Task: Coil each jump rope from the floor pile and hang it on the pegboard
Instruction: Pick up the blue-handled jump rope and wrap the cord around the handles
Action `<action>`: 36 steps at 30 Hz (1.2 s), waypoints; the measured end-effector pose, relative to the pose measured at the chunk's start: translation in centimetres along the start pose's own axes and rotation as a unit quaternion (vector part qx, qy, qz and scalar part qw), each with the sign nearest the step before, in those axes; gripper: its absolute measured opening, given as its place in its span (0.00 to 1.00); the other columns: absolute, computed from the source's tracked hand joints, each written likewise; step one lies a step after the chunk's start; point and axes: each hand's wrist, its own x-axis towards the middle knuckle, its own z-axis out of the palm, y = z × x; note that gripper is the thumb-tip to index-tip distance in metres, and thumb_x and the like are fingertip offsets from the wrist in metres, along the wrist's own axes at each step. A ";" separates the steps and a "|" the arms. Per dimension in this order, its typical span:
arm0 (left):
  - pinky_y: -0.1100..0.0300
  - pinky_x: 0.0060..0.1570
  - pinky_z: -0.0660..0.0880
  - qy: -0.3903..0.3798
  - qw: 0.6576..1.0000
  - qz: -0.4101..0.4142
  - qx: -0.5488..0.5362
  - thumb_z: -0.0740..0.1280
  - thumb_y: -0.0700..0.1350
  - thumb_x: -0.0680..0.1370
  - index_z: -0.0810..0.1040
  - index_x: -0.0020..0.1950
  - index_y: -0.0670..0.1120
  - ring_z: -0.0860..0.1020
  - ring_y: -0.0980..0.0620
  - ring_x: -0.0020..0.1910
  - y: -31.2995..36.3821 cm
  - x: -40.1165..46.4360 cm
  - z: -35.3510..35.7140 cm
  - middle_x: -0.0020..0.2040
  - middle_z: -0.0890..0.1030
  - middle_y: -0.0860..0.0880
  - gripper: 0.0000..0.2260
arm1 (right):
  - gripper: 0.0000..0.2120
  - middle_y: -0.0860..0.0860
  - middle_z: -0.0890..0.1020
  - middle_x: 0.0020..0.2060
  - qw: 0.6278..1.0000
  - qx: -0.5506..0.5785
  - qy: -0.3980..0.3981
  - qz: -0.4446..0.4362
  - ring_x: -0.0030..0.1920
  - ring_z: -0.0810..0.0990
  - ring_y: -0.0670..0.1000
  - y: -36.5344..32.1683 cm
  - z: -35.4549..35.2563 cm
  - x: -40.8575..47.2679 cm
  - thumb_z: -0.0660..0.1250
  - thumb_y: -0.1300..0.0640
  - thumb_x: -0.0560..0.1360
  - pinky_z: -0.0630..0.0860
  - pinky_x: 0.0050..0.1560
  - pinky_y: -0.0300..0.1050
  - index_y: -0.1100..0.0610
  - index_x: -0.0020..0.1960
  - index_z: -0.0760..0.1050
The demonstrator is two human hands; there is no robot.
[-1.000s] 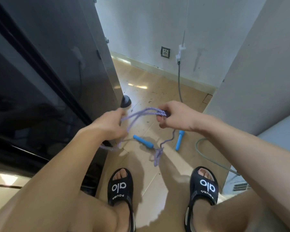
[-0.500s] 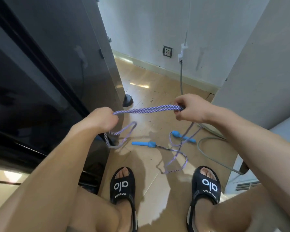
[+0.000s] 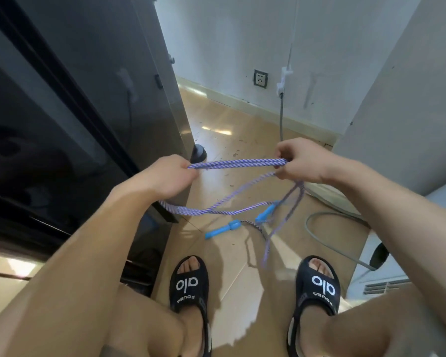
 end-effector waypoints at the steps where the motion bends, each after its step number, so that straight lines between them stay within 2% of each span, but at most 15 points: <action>1: 0.54 0.35 0.73 -0.015 1.000 -0.008 0.021 0.65 0.49 0.78 0.74 0.36 0.43 0.77 0.45 0.33 -0.4 -0.1 0.2 0.32 0.79 0.47 0.14 | 0.06 0.50 0.76 0.32 1.000 0.004 0.009 0.010 0.35 0.72 0.52 0.3 -0.2 -0.1 0.71 0.63 0.67 0.66 0.35 0.44 0.55 0.38 0.75; 4: 0.50 0.47 0.80 -0.102 0.994 0.040 0.007 0.70 0.50 0.76 0.76 0.49 0.48 0.83 0.48 0.45 0.1 -0.8 1.6 0.43 0.84 0.49 0.07 | 0.03 0.55 0.78 0.35 1.000 0.007 -0.006 -0.027 0.37 0.72 0.52 -1.1 0.6 -0.7 0.69 0.63 0.69 0.67 0.36 0.44 0.58 0.42 0.77; 7: 0.59 0.48 0.76 -0.137 0.978 0.101 -0.123 0.72 0.49 0.77 0.72 0.60 0.54 0.82 0.58 0.47 2.4 -1.2 2.5 0.48 0.83 0.53 0.14 | 0.05 0.50 0.75 0.32 0.994 0.032 -0.058 -0.089 0.33 0.70 0.49 -4.2 2.3 -1.5 0.68 0.62 0.69 0.66 0.34 0.43 0.54 0.41 0.76; 10: 0.63 0.49 0.75 -0.150 0.957 0.133 -0.210 0.67 0.41 0.81 0.77 0.53 0.45 0.82 0.57 0.42 3.1 -1.2 2.6 0.38 0.84 0.50 0.02 | 0.06 0.46 0.74 0.31 0.992 0.064 -0.059 -0.095 0.32 0.69 0.48 -4.7 2.4 -1.5 0.69 0.62 0.69 0.65 0.33 0.42 0.53 0.42 0.76; 12: 0.62 0.50 0.77 -0.169 0.951 0.137 -0.220 0.68 0.42 0.81 0.78 0.52 0.46 0.81 0.56 0.40 2.8 -1.3 2.6 0.36 0.80 0.51 0.01 | 0.07 0.45 0.75 0.30 0.991 0.100 -0.046 -0.078 0.31 0.69 0.45 -3.9 1.9 -1.4 0.69 0.64 0.69 0.66 0.33 0.40 0.54 0.44 0.77; 15: 0.64 0.48 0.75 -0.149 0.960 0.152 -0.180 0.73 0.49 0.77 0.75 0.56 0.53 0.79 0.60 0.44 2.8 -1.2 2.6 0.47 0.80 0.53 0.11 | 0.09 0.44 0.75 0.30 0.984 0.160 -0.037 -0.070 0.30 0.69 0.45 -3.6 1.7 -1.4 0.70 0.64 0.68 0.66 0.34 0.40 0.55 0.45 0.76; 17: 0.61 0.50 0.74 -0.121 0.962 0.140 -0.199 0.73 0.51 0.76 0.70 0.60 0.51 0.78 0.58 0.50 3.3 -1.0 2.8 0.54 0.78 0.51 0.17 | 0.09 0.43 0.75 0.29 0.976 0.196 -0.054 -0.076 0.31 0.70 0.45 -4.2 1.8 -1.4 0.71 0.62 0.66 0.66 0.34 0.39 0.55 0.46 0.76; 19: 0.61 0.52 0.73 -0.093 0.960 0.157 -0.212 0.72 0.50 0.78 0.68 0.59 0.50 0.78 0.60 0.53 3.7 -0.9 3.0 0.55 0.78 0.52 0.16 | 0.11 0.47 0.76 0.31 0.971 0.212 -0.076 -0.085 0.32 0.70 0.46 -4.9 2.0 -1.4 0.70 0.59 0.64 0.66 0.36 0.41 0.56 0.46 0.78; 22: 0.61 0.49 0.71 -0.104 0.964 0.176 -0.173 0.64 0.49 0.83 0.76 0.51 0.50 0.78 0.61 0.46 3.8 -0.9 2.6 0.47 0.82 0.54 0.04 | 0.10 0.46 0.77 0.31 0.967 0.227 -0.087 -0.080 0.33 0.73 0.48 -5.0 1.7 -1.3 0.70 0.58 0.66 0.70 0.36 0.42 0.56 0.47 0.79; 24: 0.59 0.44 0.71 -0.108 0.969 0.158 -0.156 0.62 0.48 0.83 0.76 0.41 0.50 0.75 0.56 0.37 3.2 -0.6 2.1 0.37 0.78 0.53 0.11 | 0.06 0.45 0.77 0.29 0.974 0.199 -0.078 -0.068 0.33 0.75 0.48 -4.4 1.3 -1.3 0.70 0.59 0.70 0.71 0.35 0.40 0.56 0.48 0.79; 29: 0.54 0.33 0.64 0.085 0.983 0.046 -0.154 0.61 0.46 0.78 0.72 0.35 0.47 0.69 0.48 0.32 0.2 0.9 -0.2 0.31 0.72 0.51 0.12 | 0.10 0.47 0.71 0.28 0.998 0.051 -0.012 -0.025 0.31 0.69 0.50 -1.7 0.1 -0.8 0.72 0.54 0.71 0.66 0.34 0.44 0.58 0.38 0.73; 31: 0.53 0.36 0.71 0.118 0.990 -0.007 -0.076 0.61 0.47 0.78 0.76 0.40 0.43 0.76 0.43 0.37 -1.1 1.2 -0.2 0.35 0.77 0.47 0.10 | 0.13 0.48 0.69 0.29 1.000 0.022 0.018 0.002 0.32 0.67 0.51 -0.7 -0.2 -0.9 0.72 0.55 0.71 0.63 0.34 0.45 0.56 0.35 0.69; 33: 0.52 0.45 0.77 0.031 0.999 -0.012 -0.025 0.65 0.51 0.77 0.76 0.54 0.45 0.81 0.45 0.46 -1.3 0.8 1.0 0.46 0.81 0.48 0.11 | 0.12 0.49 0.69 0.29 0.999 0.038 0.011 -0.008 0.33 0.66 0.51 -1.0 0.4 -1.1 0.71 0.55 0.70 0.62 0.35 0.45 0.57 0.35 0.69; 35: 0.53 0.58 0.76 -0.077 0.996 0.038 -0.034 0.70 0.53 0.76 0.67 0.72 0.54 0.79 0.51 0.56 -0.1 0.1 2.3 0.59 0.79 0.52 0.26 | 0.11 0.49 0.69 0.30 0.997 0.059 -0.020 -0.048 0.32 0.66 0.49 -2.4 1.2 -1.3 0.71 0.55 0.70 0.63 0.35 0.45 0.60 0.38 0.71; 36: 0.52 0.63 0.74 -0.104 0.990 0.066 -0.070 0.71 0.54 0.76 0.64 0.75 0.59 0.78 0.53 0.60 0.8 -0.2 2.7 0.63 0.78 0.54 0.29 | 0.11 0.48 0.69 0.30 0.994 0.072 -0.034 -0.068 0.32 0.66 0.48 -3.2 1.5 -1.5 0.71 0.54 0.70 0.63 0.35 0.45 0.59 0.38 0.72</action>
